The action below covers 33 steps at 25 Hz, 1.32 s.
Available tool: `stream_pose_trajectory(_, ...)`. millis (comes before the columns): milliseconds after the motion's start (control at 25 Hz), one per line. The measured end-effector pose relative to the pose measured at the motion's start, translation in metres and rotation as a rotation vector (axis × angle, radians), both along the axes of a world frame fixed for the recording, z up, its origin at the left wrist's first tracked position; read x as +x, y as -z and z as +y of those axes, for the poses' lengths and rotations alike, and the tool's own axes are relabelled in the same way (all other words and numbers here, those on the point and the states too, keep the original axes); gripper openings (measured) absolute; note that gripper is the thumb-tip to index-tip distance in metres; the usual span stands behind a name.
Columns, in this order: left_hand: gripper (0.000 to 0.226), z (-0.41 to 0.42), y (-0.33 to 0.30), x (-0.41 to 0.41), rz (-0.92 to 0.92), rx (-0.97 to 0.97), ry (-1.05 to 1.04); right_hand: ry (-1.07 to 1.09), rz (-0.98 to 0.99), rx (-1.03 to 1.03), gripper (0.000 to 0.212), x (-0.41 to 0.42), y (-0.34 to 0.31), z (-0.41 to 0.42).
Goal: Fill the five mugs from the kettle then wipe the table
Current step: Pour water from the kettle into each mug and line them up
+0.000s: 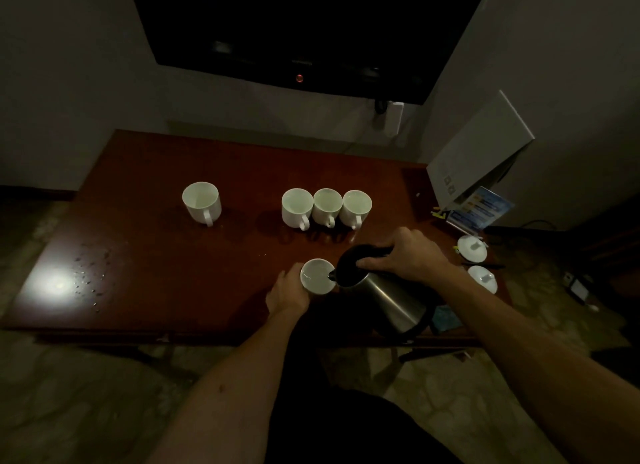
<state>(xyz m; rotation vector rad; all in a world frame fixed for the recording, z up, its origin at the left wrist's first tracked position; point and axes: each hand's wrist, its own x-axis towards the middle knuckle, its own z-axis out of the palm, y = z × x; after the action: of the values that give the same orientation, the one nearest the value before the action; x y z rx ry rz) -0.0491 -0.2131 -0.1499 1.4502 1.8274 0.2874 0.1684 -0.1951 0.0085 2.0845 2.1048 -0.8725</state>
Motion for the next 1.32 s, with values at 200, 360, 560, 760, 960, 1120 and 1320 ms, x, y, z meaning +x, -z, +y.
stream_pose_trajectory(200,0.043,-0.001,-0.003,0.001,0.003,-0.005,-0.002,0.006,0.002,-0.004,0.045,0.001,0.003,0.002)
stream_pose_trajectory(360,0.044,-0.002,-0.005,0.001,-0.002,-0.016,-0.009,-0.007,0.006,-0.006,0.045,0.0,0.002,0.003)
stream_pose_trajectory(560,0.045,-0.002,-0.006,0.001,-0.009,-0.011,-0.008,-0.004,-0.001,-0.014,0.047,0.0,0.002,0.004)
stream_pose_trajectory(760,0.046,-0.003,-0.009,0.0,0.003,-0.018,-0.001,-0.006,-0.014,-0.013,0.048,0.0,0.0,0.003)
stream_pose_trajectory(960,0.045,-0.003,-0.011,-0.002,-0.009,-0.012,0.011,-0.012,-0.039,0.008,0.046,0.0,-0.003,0.002)
stream_pose_trajectory(1120,0.044,-0.005,-0.015,-0.001,-0.007,0.003,0.015,-0.011,-0.022,-0.003,0.044,-0.001,-0.003,0.002)
stream_pose_trajectory(1320,0.041,-0.006,-0.019,-0.001,-0.015,0.003,0.003,-0.012,-0.023,-0.013,0.047,-0.003,-0.003,0.005)
